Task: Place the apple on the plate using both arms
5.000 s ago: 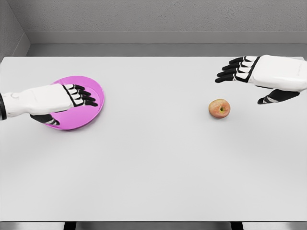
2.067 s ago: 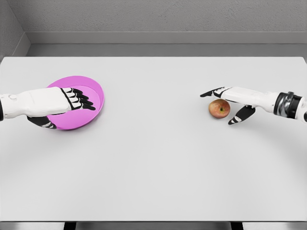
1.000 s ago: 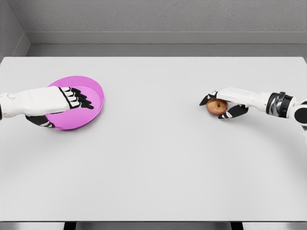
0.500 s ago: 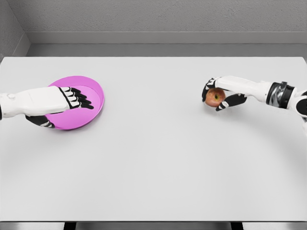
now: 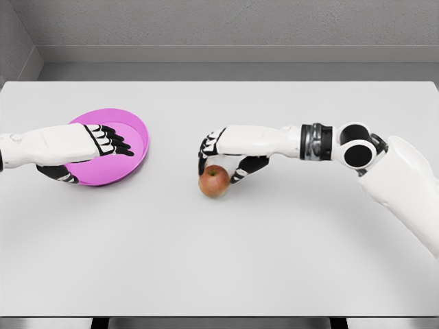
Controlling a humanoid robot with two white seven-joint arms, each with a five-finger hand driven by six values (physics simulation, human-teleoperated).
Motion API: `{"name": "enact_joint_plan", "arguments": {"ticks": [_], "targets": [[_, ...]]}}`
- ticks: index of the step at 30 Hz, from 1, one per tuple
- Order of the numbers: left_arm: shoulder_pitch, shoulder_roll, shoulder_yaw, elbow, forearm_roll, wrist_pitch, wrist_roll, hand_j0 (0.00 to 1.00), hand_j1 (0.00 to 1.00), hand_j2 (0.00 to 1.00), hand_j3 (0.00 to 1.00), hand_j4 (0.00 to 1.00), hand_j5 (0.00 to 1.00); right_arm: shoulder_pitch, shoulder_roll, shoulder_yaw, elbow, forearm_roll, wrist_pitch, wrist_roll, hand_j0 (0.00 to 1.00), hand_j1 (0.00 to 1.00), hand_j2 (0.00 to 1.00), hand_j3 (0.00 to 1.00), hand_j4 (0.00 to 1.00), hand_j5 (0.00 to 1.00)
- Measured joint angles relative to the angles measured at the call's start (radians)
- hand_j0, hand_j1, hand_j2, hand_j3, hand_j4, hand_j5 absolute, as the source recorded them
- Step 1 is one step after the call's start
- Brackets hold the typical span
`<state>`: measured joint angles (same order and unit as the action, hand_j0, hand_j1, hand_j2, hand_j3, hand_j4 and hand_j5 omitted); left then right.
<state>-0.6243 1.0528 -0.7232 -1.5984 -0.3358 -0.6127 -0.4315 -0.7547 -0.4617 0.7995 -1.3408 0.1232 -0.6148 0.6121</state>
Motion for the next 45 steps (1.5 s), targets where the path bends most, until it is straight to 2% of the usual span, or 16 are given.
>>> {"name": "enact_joint_plan", "arguments": {"ticks": [3,6,9,10,12,13,18,22,27,33,37,39,45], "targets": [[0.002,-0.004,0.0,0.0,0.0,0.0,0.0,1.0,1.0,1.0,1.0,1.0,1.0,0.034,-0.026,-0.063,0.005,-0.001,0.0,0.0,1.0,1.0,1.0,1.0,1.0,1.0],[-0.002,-0.009,-0.002,0.0,-0.001,0.0,0.0,1.0,1.0,1.0,1.0,1.0,1.0,0.113,-0.085,-0.251,0.039,-0.001,-0.001,0.0,1.0,1.0,1.0,1.0,1.0,1.0],[-0.009,-0.033,-0.009,-0.003,-0.005,0.0,-0.039,1.0,1.0,1.0,1.0,1.0,1.0,0.149,-0.13,-0.438,0.058,-0.005,0.001,-0.001,1.0,1.0,1.0,1.0,1.0,1.0],[-0.023,-0.046,-0.014,-0.003,-0.005,0.0,-0.059,1.0,1.0,1.0,1.0,1.0,1.0,0.149,-0.141,-0.478,0.062,-0.006,0.001,-0.001,1.0,1.0,1.0,1.0,1.0,1.0],[-0.124,-0.076,-0.063,-0.004,-0.003,0.001,-0.085,1.0,1.0,1.0,1.0,1.0,1.0,0.149,-0.155,-0.526,0.076,-0.008,0.002,-0.001,1.0,1.0,1.0,1.0,1.0,1.0],[-0.155,-0.1,-0.096,-0.003,-0.003,0.001,-0.092,1.0,1.0,1.0,1.0,1.0,1.0,0.149,-0.16,-0.54,0.082,-0.008,0.002,-0.001,1.0,1.0,1.0,1.0,1.0,1.0],[-0.218,-0.219,-0.191,-0.001,-0.007,0.0,-0.109,1.0,1.0,1.0,1.0,1.0,1.0,0.149,-0.169,-0.568,0.092,-0.007,0.001,-0.001,1.0,1.0,1.0,1.0,1.0,1.0],[-0.241,-0.311,-0.223,0.021,-0.022,0.0,-0.122,1.0,1.0,1.0,1.0,1.0,1.0,0.178,-0.172,-0.571,0.091,-0.006,0.001,-0.001,1.0,1.0,1.0,1.0,1.0,1.0],[-0.255,-0.359,-0.232,0.047,-0.034,0.0,-0.133,1.0,1.0,1.0,1.0,1.0,1.0,0.179,-0.177,-0.569,0.086,-0.005,0.001,-0.001,1.0,1.0,1.0,1.0,1.0,1.0],[-0.268,-0.441,-0.233,0.117,-0.147,0.0,-0.149,1.0,1.0,1.0,1.0,1.0,1.0,0.189,-0.213,-0.563,0.08,-0.004,0.001,-0.001,1.0,1.0,1.0,1.0,1.0,1.0],[-0.268,-0.47,-0.234,0.164,-0.186,0.0,-0.151,1.0,1.0,1.0,1.0,1.0,1.0,0.192,-0.22,-0.556,0.079,-0.004,0.001,-0.001,1.0,1.0,1.0,1.0,1.0,1.0],[-0.268,-0.476,-0.235,0.174,-0.195,0.0,-0.152,1.0,1.0,1.0,1.0,1.0,1.0,0.212,-0.222,-0.554,0.078,-0.003,0.001,-0.001,1.0,1.0,1.0,1.0,1.0,1.0],[-0.267,-0.517,-0.236,0.185,-0.258,0.0,-0.152,1.0,1.0,1.0,1.0,1.0,1.0,0.21,-0.223,-0.552,0.077,-0.002,0.001,-0.001,1.0,1.0,1.0,1.0,1.0,1.0]]}}
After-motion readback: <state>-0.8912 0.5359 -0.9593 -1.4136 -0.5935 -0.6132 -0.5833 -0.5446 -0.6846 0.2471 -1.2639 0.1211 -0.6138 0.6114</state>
